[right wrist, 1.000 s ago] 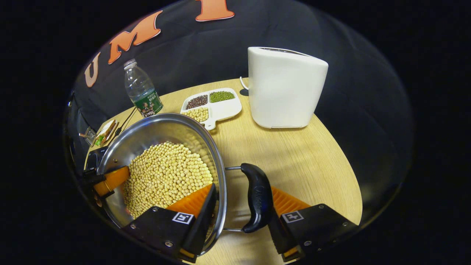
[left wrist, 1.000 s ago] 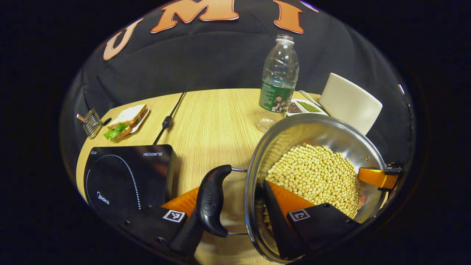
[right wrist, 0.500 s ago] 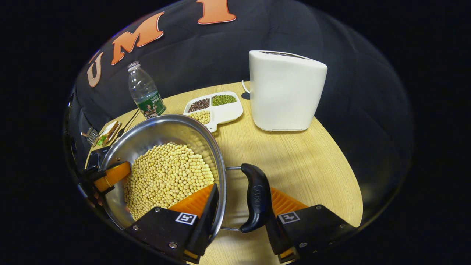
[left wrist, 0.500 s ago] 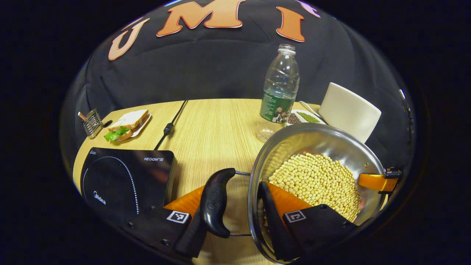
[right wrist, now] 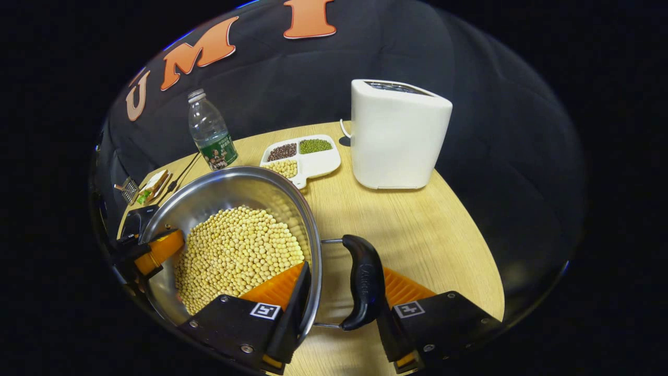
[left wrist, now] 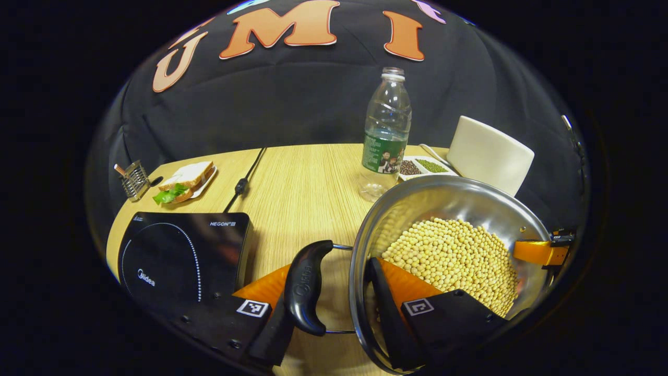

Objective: First push the handle of the pot to place it horizontally, then grasp the pot with both hands and set it on the induction cooktop.

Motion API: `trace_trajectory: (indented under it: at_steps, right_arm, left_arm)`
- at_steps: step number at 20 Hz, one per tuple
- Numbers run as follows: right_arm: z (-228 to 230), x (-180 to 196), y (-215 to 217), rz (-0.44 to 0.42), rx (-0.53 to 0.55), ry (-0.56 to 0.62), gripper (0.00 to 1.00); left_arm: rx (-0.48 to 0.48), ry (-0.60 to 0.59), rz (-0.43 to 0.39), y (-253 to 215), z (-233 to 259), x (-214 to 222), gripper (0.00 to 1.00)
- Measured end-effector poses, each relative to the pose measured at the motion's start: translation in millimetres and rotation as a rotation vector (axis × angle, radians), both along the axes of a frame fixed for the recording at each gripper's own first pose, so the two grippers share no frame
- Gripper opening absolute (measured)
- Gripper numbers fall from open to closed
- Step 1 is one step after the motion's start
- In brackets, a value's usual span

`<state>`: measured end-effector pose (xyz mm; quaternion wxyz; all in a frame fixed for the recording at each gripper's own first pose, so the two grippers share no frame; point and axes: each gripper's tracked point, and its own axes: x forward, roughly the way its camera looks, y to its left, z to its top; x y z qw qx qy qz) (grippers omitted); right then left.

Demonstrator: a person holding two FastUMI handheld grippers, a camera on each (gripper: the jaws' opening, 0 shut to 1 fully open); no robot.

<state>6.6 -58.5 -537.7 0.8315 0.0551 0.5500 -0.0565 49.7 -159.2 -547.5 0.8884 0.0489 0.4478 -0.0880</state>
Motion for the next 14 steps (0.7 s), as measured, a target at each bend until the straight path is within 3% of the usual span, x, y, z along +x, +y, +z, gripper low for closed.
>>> trace_trajectory:
  at_steps: [6,12,14]
  right_arm:
    - [29.2,4.2,9.0,-0.003,0.007,-0.047,0.64]
    - [67.0,9.8,38.9,0.043,0.021,-0.098,0.64]
    - [79.0,7.5,50.4,0.064,0.031,-0.108,0.64]
  left_arm:
    - [0.011,-0.063,-0.019,9.5,38.5,2.9,0.79]
    - [0.015,-0.106,0.026,42.8,77.7,0.2,0.75]
    - [0.023,-0.123,0.048,60.0,89.8,-2.9,0.78]
